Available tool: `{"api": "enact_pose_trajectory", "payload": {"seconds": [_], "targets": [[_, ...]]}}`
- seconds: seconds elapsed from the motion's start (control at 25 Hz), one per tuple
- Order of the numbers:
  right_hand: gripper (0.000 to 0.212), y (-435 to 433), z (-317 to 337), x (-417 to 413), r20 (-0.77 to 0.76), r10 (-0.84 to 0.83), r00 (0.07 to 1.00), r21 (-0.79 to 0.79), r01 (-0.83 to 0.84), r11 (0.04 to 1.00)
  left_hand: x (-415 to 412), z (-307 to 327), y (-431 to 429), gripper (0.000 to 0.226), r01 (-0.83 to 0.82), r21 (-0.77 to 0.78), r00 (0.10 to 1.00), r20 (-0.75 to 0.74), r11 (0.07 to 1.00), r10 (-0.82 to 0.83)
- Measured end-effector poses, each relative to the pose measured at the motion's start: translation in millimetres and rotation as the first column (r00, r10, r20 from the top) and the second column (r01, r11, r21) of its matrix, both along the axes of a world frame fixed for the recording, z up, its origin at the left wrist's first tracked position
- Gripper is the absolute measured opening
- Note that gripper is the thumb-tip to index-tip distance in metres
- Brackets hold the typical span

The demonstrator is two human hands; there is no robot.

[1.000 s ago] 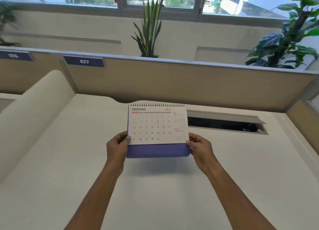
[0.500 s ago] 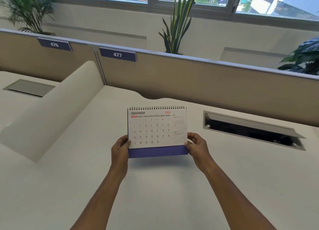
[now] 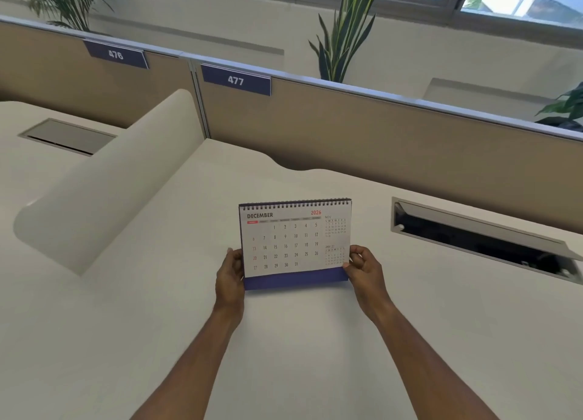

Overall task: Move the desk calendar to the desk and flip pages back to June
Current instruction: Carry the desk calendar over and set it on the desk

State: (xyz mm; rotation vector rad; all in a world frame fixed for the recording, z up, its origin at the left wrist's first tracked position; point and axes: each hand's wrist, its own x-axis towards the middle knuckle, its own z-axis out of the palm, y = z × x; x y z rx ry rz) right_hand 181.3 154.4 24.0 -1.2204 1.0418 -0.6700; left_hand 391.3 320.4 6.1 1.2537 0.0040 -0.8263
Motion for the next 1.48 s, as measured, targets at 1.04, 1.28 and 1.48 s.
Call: {"api": "enact_pose_trajectory", "payload": {"seconds": [1.04,1.28,1.48], "targets": [[0.047,3,-32,-12,-0.394,0.153,0.906,-0.276,-0.275,0.921,-4,-17,-3,0.068,0.205,0.369,0.925,0.231,0.907,-0.303],[0.039,-2,-23,-14,-0.215,0.070,0.974,-0.352,-0.144,0.925,-6,-20,-4,0.063,0.128,0.420,0.926,0.273,0.898,-0.260],[0.029,0,-29,-26,-0.352,0.104,0.930,-0.376,-0.242,0.894,-11,-25,5,0.042,0.101,0.425,0.901,0.345,0.899,-0.264]]}}
